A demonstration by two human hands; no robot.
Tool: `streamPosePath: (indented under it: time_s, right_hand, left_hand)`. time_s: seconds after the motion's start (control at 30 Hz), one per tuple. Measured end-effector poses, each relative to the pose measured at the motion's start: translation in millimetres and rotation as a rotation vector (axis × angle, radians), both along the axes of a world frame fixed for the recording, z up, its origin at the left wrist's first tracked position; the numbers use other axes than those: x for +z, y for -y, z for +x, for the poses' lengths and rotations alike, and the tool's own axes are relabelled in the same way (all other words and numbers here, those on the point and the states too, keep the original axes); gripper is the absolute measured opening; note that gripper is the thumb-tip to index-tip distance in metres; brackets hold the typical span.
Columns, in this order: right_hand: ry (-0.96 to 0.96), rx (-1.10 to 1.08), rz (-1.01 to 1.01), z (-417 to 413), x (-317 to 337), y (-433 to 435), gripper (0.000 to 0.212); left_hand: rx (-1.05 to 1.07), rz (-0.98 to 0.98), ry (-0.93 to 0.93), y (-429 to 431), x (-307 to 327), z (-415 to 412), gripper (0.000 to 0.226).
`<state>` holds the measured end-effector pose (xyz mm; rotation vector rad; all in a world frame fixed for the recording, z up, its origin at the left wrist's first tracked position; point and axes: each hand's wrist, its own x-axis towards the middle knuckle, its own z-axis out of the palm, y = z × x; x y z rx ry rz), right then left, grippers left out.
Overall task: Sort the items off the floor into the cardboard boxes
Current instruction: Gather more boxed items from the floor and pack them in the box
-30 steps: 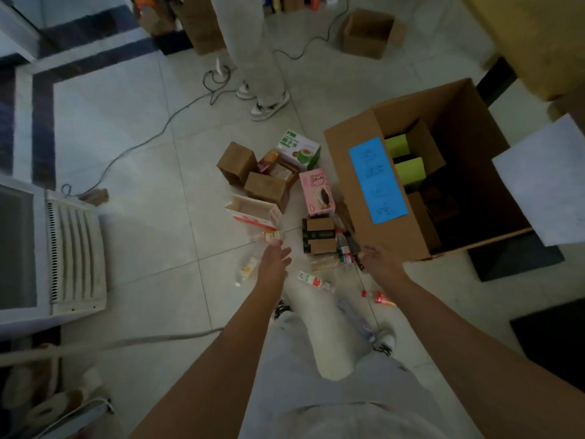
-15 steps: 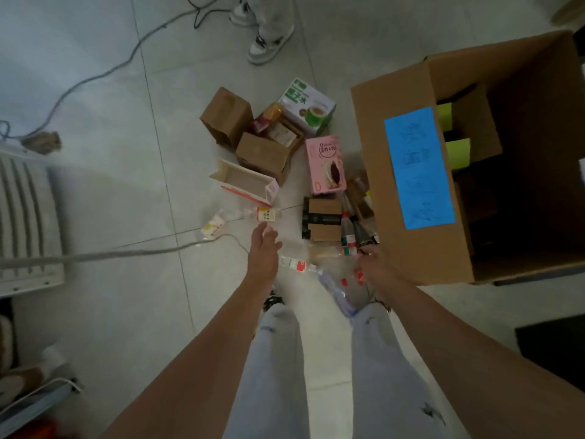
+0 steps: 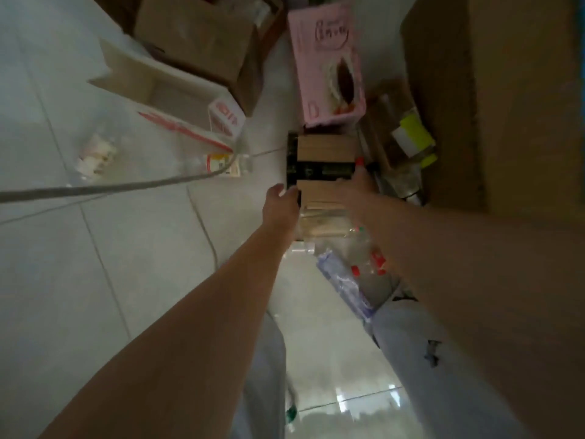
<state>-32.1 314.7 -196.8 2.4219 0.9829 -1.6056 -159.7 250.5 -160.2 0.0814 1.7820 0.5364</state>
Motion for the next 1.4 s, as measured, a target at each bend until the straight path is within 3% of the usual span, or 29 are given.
streamPosePath:
  time_s: [0.2, 0.3, 0.4, 0.5, 0.63, 0.83, 0.93, 1.03, 1.27, 1.4]
  right_hand:
    - [0.185, -0.114, 0.130, 6, -61, -20, 0.047]
    - [0.062, -0.248, 0.103, 5, -75, -16, 0.054]
    - [0.006, -0.259, 0.052, 5, -73, -8, 0.062]
    - [-0.027, -0.223, 0.052, -2, -58, 1, 0.062]
    - [-0.122, -0.256, 0.046, -20, -19, 18, 0.080]
    - [-0.200, -0.321, 0.048, -17, 76, 36, 0.084]
    - [-0.360, -0.353, -0.055, -13, 129, 30, 0.092]
    - [-0.531, -0.383, -0.040, -16, 181, 20, 0.083]
    - [-0.658, -0.376, 0.296, -32, 299, -19, 0.037]
    - [-0.750, -0.341, 0.544, -23, 361, -41, 0.043]
  left_hand:
    - [-0.104, 0.018, -0.078, -21, -70, -18, 0.045]
    - [-0.195, 0.018, -0.053, -25, -92, -19, 0.025]
    - [-0.226, 0.012, -0.048, -23, -92, -18, 0.040]
    - [-0.116, 0.025, -0.035, -20, -78, -27, 0.045]
    - [-0.230, 0.109, 0.056, -17, -30, -30, 0.021]
    - [-0.151, 0.266, 0.101, 0, 64, -42, 0.030]
    - [-0.078, 0.356, 0.124, 3, 115, -54, 0.030]
    - [0.006, 0.448, 0.119, -6, 169, -68, 0.029]
    - [0.098, 0.584, 0.034, -48, 278, -80, 0.027]
    - [0.152, 0.617, 0.001, -70, 315, -66, 0.031]
